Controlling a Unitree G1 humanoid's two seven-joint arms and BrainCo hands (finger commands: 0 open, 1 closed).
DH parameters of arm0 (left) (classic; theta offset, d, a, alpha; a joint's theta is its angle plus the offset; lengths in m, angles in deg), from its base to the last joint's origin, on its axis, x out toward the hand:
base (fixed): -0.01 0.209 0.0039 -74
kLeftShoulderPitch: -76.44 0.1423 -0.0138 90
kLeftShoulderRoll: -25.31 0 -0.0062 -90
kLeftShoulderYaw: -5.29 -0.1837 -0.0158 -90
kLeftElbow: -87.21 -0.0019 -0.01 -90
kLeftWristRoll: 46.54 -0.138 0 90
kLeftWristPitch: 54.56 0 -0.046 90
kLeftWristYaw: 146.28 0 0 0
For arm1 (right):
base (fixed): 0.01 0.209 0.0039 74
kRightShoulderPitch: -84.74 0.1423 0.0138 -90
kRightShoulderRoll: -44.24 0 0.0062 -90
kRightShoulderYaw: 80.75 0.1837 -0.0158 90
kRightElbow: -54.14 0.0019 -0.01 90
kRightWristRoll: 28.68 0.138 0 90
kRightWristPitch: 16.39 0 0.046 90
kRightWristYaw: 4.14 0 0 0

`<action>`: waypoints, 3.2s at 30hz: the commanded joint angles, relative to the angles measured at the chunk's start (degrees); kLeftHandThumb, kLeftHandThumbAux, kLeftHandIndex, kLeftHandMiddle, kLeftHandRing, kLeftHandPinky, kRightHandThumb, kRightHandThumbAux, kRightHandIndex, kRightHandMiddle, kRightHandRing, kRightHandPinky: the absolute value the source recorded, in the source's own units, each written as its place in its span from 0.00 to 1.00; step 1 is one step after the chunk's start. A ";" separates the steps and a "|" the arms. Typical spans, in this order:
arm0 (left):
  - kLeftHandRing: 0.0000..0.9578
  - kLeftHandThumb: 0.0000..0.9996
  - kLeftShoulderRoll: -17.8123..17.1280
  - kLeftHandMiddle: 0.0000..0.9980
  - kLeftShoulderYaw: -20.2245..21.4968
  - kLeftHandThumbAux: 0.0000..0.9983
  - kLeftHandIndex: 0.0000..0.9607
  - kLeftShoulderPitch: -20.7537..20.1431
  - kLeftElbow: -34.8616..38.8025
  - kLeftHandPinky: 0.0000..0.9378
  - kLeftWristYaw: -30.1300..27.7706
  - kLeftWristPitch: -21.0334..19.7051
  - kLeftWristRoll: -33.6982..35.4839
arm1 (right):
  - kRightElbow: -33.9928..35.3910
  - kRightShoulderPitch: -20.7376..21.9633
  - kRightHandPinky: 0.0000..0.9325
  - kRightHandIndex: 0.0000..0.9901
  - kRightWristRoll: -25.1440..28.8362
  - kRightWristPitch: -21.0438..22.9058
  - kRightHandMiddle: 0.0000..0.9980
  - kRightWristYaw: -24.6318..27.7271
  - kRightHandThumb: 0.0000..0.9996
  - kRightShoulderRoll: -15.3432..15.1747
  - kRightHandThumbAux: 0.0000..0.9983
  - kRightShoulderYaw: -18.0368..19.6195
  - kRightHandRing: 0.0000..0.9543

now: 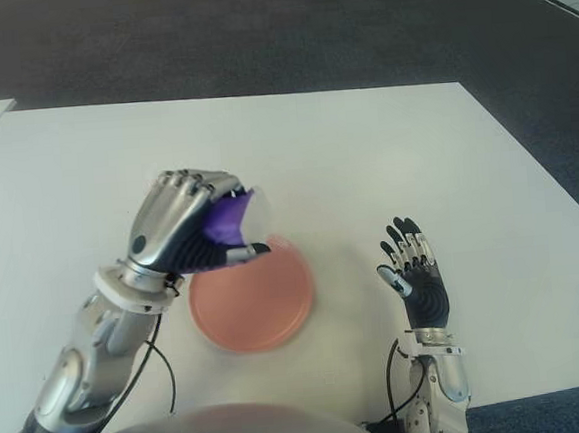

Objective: Put the tissue paper into the plate.

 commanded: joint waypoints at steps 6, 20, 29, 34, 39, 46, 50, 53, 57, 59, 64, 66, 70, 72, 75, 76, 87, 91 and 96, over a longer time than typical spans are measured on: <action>0.91 0.75 0.98 0.87 -3.79 0.69 0.46 3.38 -6.51 0.92 6.75 4.87 -4.55 | 0.53 -2.23 0.02 0.03 0.50 -1.29 0.04 0.22 0.00 1.74 0.79 -1.37 0.01; 0.91 0.75 1.07 0.87 -2.20 0.69 0.46 1.26 -16.49 0.91 14.77 8.86 -4.46 | 2.00 -4.09 0.03 0.03 1.07 -1.38 0.03 0.02 0.00 2.19 0.78 -1.86 0.00; 0.91 0.75 1.77 0.86 -2.34 0.69 0.46 0.79 -22.81 0.91 19.31 8.53 -4.33 | 2.48 -4.65 0.02 0.03 1.54 -1.81 0.02 0.14 0.00 2.60 0.78 -1.93 0.00; 0.91 0.75 2.57 0.86 -3.09 0.69 0.46 0.45 -25.55 0.91 21.34 8.69 -4.12 | 2.20 -5.05 0.02 0.02 2.15 -2.66 0.02 1.05 0.00 2.81 0.78 -2.05 0.00; 0.91 0.75 2.72 0.86 -3.63 0.69 0.46 0.23 -27.28 0.91 22.60 8.87 -3.99 | 2.04 -5.04 0.03 0.03 2.70 -2.81 0.02 1.29 0.00 3.02 0.79 -2.08 0.00; 0.90 0.75 2.61 0.86 -3.82 0.69 0.46 0.27 -29.27 0.91 23.82 8.65 -3.93 | 2.20 -5.07 0.03 0.03 2.35 -2.76 0.02 0.92 0.00 3.06 0.79 -1.96 0.00; 0.90 0.75 2.85 0.86 -3.79 0.69 0.46 0.36 -29.89 0.91 24.12 8.42 -3.54 | 2.12 -5.03 0.03 0.03 2.43 -2.65 0.02 0.97 0.00 2.99 0.79 -1.92 0.00; 0.89 0.75 3.94 0.85 -3.48 0.69 0.46 1.06 -30.20 0.91 23.00 8.39 -0.77 | 1.62 -4.67 0.03 0.03 2.68 -2.73 0.02 1.14 0.00 3.02 0.80 -1.84 0.00; 0.61 0.52 6.06 0.60 -3.20 0.50 0.43 3.45 -28.77 0.62 21.71 7.36 3.23 | 0.50 -3.76 0.03 0.03 1.60 -3.65 0.02 0.88 0.00 3.35 0.79 -2.22 0.00; 0.41 0.37 6.04 0.42 -3.38 0.37 0.38 3.95 -28.04 0.43 21.75 6.40 2.20 | 0.35 -3.56 0.04 0.03 0.97 -3.98 0.03 0.56 0.00 3.42 0.77 -2.38 0.01; 0.15 0.19 5.99 0.18 -3.87 0.22 0.22 4.99 -25.72 0.15 21.78 5.09 0.07 | -0.13 -2.95 0.04 0.04 -0.81 -4.96 0.04 -0.68 0.00 3.74 0.73 -2.62 0.02; 0.11 0.17 6.08 0.14 -4.09 0.20 0.19 5.58 -23.99 0.11 20.67 4.32 -0.43 | -0.28 -2.83 0.03 0.04 -1.51 -5.38 0.04 -1.21 0.00 3.83 0.72 -2.71 0.02; 0.07 0.16 6.14 0.10 -4.47 0.20 0.12 7.02 -20.16 0.09 17.04 2.56 -0.81 | -0.41 -2.56 0.02 0.04 -3.31 -5.58 0.05 -2.77 0.00 3.85 0.68 -2.89 0.02; 0.07 0.17 6.18 0.09 -4.53 0.22 0.11 7.59 -18.65 0.10 15.30 1.78 -0.88 | -0.57 -2.33 0.02 0.04 -3.97 -5.65 0.05 -3.42 0.00 3.80 0.67 -2.90 0.03; 0.09 0.19 6.26 0.11 -4.43 0.26 0.13 8.53 -16.10 0.16 12.43 0.27 -1.59 | -0.57 -1.92 0.03 0.05 -4.50 -5.50 0.06 -4.10 0.01 3.74 0.66 -3.08 0.03; 0.11 0.20 6.30 0.12 -4.41 0.27 0.15 8.74 -15.58 0.19 11.78 -0.13 -1.85 | -0.45 -1.83 0.04 0.05 -4.62 -5.38 0.07 -4.30 0.01 3.74 0.65 -3.16 0.04; 0.18 0.21 5.90 0.18 -3.35 0.34 0.23 10.37 -10.78 0.24 6.57 -3.22 -4.59 | -0.25 -1.54 0.05 0.06 -4.13 -4.97 0.08 -4.65 0.06 3.55 0.63 -3.86 0.05; 0.19 0.21 5.91 0.19 -3.08 0.34 0.24 10.55 -10.06 0.23 6.06 -3.70 -4.87 | -0.12 -1.52 0.05 0.06 -4.24 -4.79 0.08 -4.93 0.06 3.50 0.63 -4.02 0.05; 0.19 0.20 5.93 0.19 -2.75 0.33 0.24 10.75 -9.19 0.23 5.52 -4.24 -5.01 | -0.23 -1.38 0.06 0.06 -4.18 -5.39 0.08 -4.85 0.07 3.50 0.63 -4.09 0.05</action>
